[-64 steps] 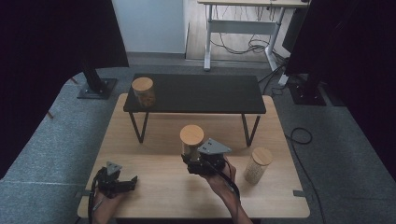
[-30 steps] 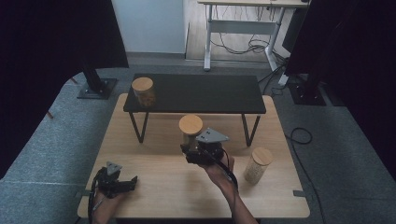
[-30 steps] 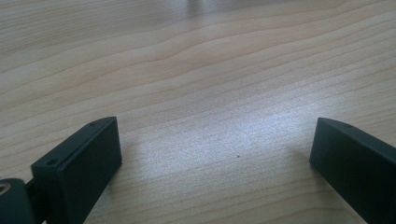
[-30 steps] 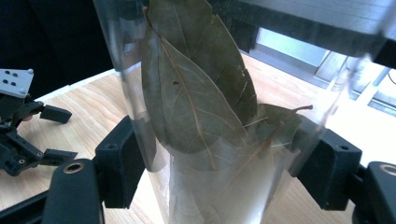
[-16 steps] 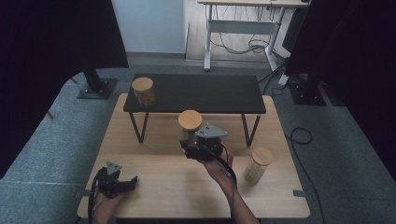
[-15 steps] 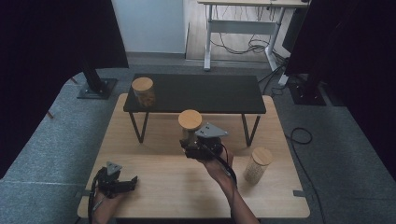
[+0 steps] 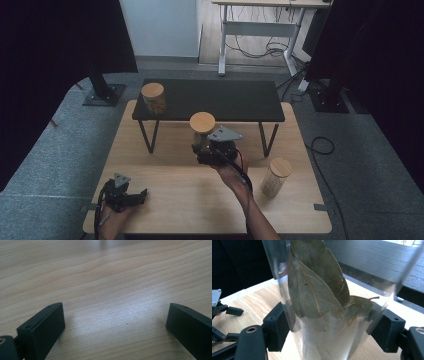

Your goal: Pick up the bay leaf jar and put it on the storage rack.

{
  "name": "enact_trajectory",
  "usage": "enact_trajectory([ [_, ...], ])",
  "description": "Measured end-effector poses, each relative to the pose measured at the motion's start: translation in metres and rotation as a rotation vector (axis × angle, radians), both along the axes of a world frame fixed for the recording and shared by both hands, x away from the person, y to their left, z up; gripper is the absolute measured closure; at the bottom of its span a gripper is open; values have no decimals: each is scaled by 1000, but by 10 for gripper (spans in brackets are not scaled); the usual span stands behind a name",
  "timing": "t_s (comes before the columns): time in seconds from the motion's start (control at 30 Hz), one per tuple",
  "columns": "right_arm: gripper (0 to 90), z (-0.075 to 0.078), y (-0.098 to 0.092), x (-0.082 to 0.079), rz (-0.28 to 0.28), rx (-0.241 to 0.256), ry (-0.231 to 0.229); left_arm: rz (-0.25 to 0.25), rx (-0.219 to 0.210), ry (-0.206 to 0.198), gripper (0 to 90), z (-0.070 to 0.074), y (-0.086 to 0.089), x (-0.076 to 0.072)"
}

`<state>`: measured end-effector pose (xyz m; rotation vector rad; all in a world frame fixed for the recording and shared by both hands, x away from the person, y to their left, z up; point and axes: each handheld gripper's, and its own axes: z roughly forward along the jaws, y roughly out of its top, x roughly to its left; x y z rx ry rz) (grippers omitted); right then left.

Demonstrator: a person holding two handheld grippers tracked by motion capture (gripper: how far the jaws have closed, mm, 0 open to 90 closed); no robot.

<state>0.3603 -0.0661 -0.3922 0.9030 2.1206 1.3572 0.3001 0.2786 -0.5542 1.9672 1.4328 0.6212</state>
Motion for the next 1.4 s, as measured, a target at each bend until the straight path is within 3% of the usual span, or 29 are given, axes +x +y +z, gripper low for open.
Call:
enact_trajectory([
  [1.4, 253, 24, 9, 26, -8, -13, -12, -3, 0, 0, 18, 0, 0, 0],
])
